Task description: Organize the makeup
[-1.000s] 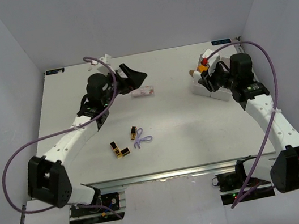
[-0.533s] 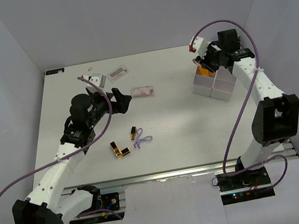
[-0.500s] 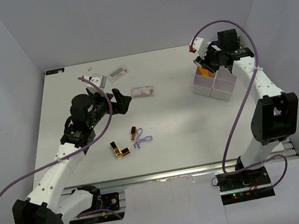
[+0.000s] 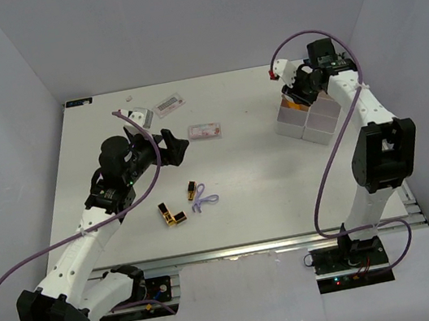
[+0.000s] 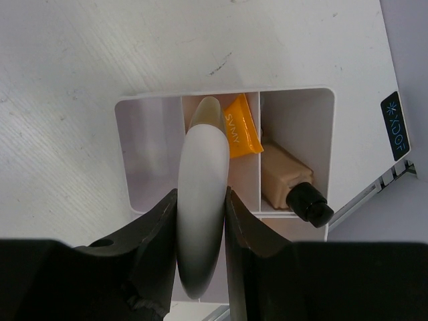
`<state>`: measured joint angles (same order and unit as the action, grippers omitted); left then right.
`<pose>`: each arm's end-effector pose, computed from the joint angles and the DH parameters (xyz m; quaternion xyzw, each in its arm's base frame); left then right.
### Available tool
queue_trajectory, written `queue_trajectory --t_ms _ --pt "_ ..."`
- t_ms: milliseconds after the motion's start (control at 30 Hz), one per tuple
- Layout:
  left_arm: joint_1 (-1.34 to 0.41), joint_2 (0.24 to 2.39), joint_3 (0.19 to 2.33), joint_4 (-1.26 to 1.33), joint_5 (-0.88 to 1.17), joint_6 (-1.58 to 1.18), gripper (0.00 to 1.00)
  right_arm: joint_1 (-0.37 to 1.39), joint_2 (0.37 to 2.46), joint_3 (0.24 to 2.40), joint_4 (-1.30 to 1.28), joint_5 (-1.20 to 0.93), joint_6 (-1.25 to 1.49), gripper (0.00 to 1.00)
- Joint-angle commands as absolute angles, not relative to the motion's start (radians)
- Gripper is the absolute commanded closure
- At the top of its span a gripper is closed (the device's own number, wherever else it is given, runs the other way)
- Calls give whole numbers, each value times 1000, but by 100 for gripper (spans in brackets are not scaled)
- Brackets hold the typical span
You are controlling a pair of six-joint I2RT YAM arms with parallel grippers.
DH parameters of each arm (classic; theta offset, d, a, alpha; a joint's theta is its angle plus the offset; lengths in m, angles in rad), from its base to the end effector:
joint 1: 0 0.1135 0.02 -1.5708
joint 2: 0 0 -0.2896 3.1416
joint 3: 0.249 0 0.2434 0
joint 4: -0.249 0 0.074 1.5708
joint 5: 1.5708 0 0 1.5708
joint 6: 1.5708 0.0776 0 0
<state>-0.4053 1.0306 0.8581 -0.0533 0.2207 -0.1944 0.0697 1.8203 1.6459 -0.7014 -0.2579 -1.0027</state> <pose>0.2319 -0.1180 0.3469 0.1501 0.7660 -0.2652 0.5661 0.4272 0.0497 0.2978 -0.5140 0.7792 -0.0439 0.3560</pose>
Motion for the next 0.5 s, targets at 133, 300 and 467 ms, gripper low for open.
queue_trajectory --t_ms 133,300,467 --pt "-407 1015 859 -54 229 -181 2 46 1878 1741 -723 -234 -1037 83" --pt "-407 1021 858 -54 226 -180 2 44 1922 1789 -749 -228 -1052 81" --pt "-407 1027 856 -54 222 -178 2 44 1949 1809 -775 -240 -1075 78"
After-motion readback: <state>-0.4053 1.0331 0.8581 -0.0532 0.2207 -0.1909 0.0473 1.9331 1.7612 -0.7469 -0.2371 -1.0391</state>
